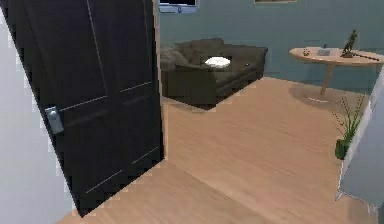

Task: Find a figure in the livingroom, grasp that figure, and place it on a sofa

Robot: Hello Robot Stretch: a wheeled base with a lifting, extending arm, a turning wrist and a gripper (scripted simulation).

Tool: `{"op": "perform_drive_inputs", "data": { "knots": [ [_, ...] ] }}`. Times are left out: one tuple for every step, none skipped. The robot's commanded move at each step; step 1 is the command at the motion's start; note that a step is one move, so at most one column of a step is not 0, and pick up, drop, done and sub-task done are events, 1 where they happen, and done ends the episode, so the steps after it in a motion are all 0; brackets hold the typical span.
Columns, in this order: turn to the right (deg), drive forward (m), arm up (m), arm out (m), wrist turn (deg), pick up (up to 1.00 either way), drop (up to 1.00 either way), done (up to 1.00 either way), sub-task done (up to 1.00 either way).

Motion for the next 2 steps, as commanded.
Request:
{"op": "perform_drive_inputs", "data": {
  "knots": [
    [0.0, 0.1, 0.0, 0.0, 0.0, 0.0, 0.0, 0.0, 0.0],
    [24.0, 0.0, 0.0, 0.0, 0.0, 0.0, 0.0, 0.0, 0.0]
  ]
}}
